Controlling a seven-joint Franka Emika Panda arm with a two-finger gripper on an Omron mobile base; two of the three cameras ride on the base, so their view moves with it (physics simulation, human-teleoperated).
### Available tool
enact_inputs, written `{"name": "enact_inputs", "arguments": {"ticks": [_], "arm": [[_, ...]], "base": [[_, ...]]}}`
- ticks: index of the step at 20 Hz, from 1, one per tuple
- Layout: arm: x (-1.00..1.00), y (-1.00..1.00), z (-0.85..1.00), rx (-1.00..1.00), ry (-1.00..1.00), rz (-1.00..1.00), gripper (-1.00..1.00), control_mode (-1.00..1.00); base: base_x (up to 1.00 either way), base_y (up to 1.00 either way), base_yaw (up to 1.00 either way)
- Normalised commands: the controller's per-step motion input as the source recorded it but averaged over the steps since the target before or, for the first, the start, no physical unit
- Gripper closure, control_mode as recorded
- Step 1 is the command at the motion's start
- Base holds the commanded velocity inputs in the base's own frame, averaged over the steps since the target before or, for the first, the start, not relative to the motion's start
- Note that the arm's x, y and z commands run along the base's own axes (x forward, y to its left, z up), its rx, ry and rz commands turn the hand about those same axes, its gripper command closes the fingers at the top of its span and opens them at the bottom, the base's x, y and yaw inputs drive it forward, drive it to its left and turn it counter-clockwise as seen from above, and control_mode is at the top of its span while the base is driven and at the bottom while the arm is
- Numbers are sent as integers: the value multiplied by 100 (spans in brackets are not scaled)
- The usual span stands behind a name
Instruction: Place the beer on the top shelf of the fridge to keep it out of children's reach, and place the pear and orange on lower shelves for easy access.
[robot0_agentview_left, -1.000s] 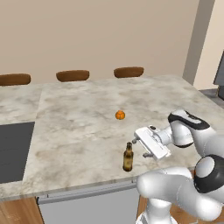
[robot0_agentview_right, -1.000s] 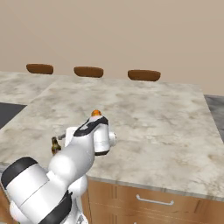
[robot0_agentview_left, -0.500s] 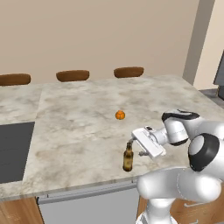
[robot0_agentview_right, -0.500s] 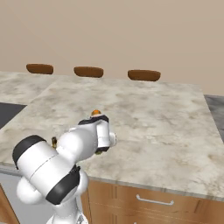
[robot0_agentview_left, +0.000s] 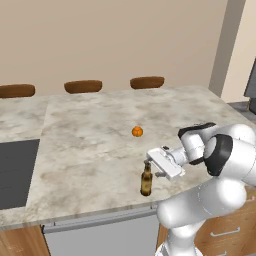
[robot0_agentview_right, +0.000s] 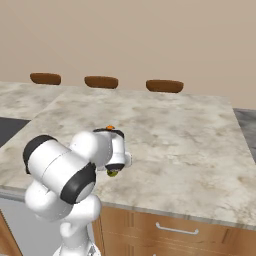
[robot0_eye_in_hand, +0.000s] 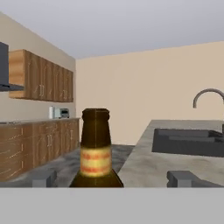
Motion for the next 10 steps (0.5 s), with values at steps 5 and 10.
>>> {"name": "enact_inputs", "arguments": {"ticks": [5,10], "arm": [[0,10,-3,0,9,0,-100,-100],[0,11,-2,0,6,0,-100,-100]], "base": [[0,0,0],[0,0,0]]}}
